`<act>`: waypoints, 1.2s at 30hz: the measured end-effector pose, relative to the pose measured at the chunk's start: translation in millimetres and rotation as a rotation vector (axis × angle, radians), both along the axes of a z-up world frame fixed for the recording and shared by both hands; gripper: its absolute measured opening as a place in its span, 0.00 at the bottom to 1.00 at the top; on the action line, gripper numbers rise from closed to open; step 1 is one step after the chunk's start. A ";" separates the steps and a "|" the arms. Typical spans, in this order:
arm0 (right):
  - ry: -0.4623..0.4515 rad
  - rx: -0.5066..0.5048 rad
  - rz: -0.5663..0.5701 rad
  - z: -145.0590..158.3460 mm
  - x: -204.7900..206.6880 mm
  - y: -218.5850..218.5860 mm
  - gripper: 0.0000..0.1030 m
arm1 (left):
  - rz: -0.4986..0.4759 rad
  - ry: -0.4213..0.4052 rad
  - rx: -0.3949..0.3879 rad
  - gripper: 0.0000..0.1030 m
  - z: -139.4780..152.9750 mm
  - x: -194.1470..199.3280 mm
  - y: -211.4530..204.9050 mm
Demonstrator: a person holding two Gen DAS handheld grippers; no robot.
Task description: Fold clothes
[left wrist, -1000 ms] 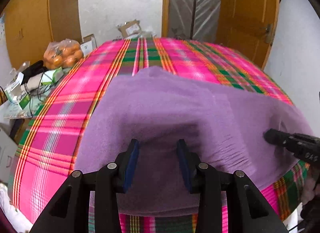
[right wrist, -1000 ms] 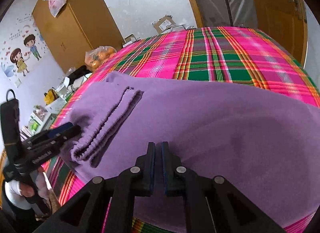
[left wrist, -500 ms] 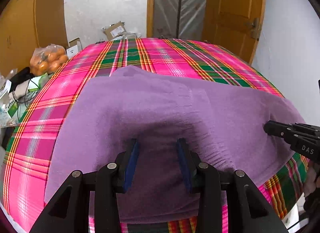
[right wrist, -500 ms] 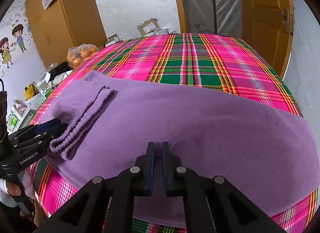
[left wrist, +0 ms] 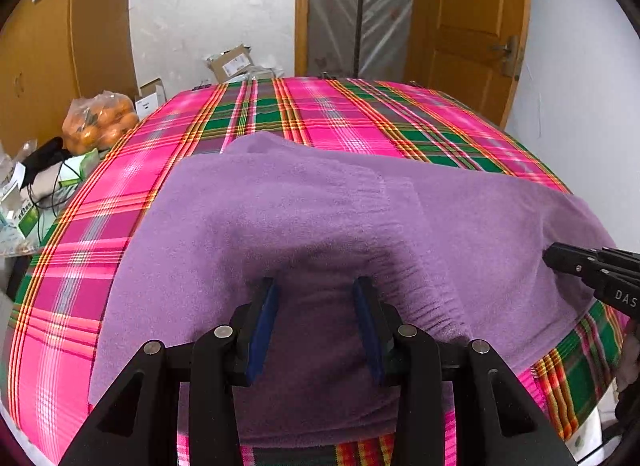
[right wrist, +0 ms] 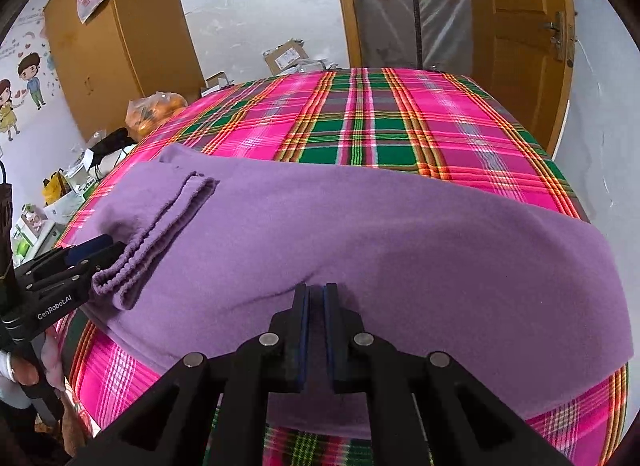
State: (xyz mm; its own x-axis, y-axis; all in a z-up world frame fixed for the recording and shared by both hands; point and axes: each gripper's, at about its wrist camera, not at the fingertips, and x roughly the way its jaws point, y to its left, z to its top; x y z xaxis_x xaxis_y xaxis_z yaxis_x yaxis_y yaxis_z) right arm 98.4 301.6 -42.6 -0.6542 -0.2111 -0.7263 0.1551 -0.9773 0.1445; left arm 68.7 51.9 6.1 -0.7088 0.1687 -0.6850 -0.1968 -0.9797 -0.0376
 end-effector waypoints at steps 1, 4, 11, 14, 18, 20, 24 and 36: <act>0.000 0.001 -0.003 0.1 0.7 1.2 0.07 | 0.000 0.000 -0.001 0.40 0.1 -0.1 -0.1; 0.001 0.002 -0.013 0.2 2.8 4.8 0.07 | 0.000 0.000 0.000 0.40 0.3 0.3 -0.7; 0.002 -0.020 -0.067 -0.4 7.1 30.6 0.07 | -0.001 0.000 0.004 0.40 0.7 0.2 -2.0; 0.004 -0.030 -0.092 -0.3 9.0 42.9 0.06 | 0.000 0.000 0.007 0.40 0.5 -0.1 -1.8; 0.006 -0.013 -0.133 0.4 10.8 57.6 0.08 | -0.001 -0.001 0.013 0.40 -0.1 0.0 -1.7; 0.008 -0.026 -0.165 0.5 13.6 74.9 0.08 | -0.001 -0.001 0.016 0.40 0.1 -0.1 -2.2; 0.011 -0.071 -0.298 0.3 25.8 125.6 0.11 | -0.001 0.001 0.018 0.40 -0.1 0.3 -2.0; 0.067 -0.517 -0.624 -16.5 99.6 253.4 0.39 | 0.000 0.001 0.014 0.40 0.1 0.2 -1.9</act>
State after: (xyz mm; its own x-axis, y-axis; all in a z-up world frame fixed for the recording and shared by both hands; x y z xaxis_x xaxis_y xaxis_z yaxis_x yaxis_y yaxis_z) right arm 198.0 555.0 -59.1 -0.8010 -0.0911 -0.5917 -0.3721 -0.6985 0.6113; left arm 68.9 50.1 6.1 -0.7098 0.1782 -0.6815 -0.1967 -0.9791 -0.0511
